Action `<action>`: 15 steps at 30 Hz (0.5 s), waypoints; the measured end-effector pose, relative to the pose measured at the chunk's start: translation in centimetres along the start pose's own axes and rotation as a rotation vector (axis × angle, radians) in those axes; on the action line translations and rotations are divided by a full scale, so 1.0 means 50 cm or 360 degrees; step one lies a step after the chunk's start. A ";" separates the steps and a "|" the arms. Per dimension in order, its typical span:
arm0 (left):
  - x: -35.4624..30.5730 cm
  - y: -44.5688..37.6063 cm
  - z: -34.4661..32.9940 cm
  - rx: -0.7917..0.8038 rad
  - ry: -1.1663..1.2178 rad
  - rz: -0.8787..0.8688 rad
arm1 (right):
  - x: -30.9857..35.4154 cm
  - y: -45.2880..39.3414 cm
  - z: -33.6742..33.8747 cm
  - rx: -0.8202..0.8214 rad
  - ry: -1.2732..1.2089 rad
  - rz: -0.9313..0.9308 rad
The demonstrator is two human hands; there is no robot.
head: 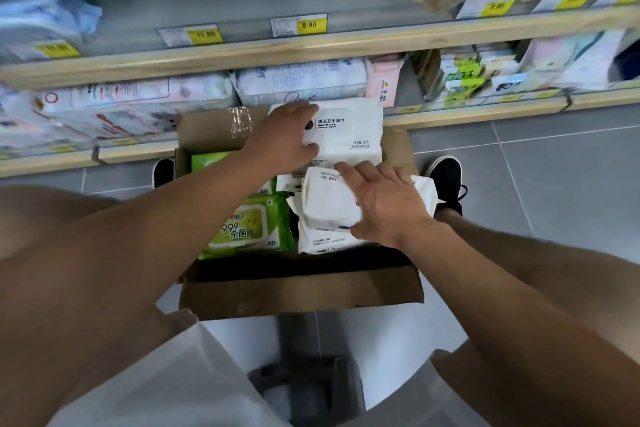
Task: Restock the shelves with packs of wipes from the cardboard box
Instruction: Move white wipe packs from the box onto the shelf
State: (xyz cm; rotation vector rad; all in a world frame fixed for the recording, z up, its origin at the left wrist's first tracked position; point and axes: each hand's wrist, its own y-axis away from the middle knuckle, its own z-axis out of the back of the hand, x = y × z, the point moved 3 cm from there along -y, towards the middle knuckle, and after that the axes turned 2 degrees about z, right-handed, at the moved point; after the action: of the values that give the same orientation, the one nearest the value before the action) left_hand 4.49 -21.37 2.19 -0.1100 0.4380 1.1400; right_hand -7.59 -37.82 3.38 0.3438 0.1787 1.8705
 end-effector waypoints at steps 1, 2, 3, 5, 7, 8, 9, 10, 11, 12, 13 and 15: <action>-0.010 -0.024 -0.005 0.0038 -0.0074 -0.0012 | 0.000 -0.001 -0.002 -0.0011 0.0008 0.0006; -0.020 -0.044 -0.007 0.0093 -0.0145 -0.0009 | 0.000 -0.002 -0.003 -0.0020 0.0015 0.0012; -0.024 -0.060 -0.007 0.0162 -0.0186 0.0025 | 0.001 -0.001 -0.005 -0.0025 0.0021 0.0018; -0.028 -0.092 -0.004 0.0317 -0.0205 0.0157 | -0.005 -0.005 -0.010 -0.0040 0.0015 0.0018; -0.028 -0.104 0.006 0.0428 -0.0232 0.0239 | -0.006 -0.009 -0.010 -0.0049 0.0005 0.0020; -0.030 -0.108 0.009 0.0472 -0.0274 0.0246 | -0.010 -0.011 -0.010 -0.0056 -0.0004 0.0017; -0.034 -0.107 0.011 0.0503 -0.0337 0.0223 | -0.012 -0.012 -0.010 -0.0063 -0.0007 0.0017; -0.036 -0.102 0.010 0.0534 -0.0378 0.0180 | -0.014 -0.012 -0.011 -0.0066 0.0000 0.0026; -0.036 -0.095 0.008 0.0563 -0.0359 0.0138 | -0.016 -0.010 -0.012 -0.0065 0.0016 0.0047; -0.031 -0.086 0.005 0.0598 -0.0259 0.0124 | -0.017 -0.007 -0.013 -0.0059 0.0033 0.0076; -0.024 -0.076 0.006 0.0622 -0.0108 0.0130 | -0.017 -0.003 -0.015 -0.0058 0.0045 0.0102; -0.001 -0.063 0.007 0.0674 0.0169 0.0203 | -0.016 0.005 -0.017 -0.0073 0.0055 0.0131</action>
State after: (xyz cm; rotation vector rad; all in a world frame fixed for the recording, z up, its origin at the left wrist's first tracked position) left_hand 7.41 -22.64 2.11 0.2308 0.7803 1.1463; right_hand -7.83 -38.63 2.53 0.2913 0.1465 1.9593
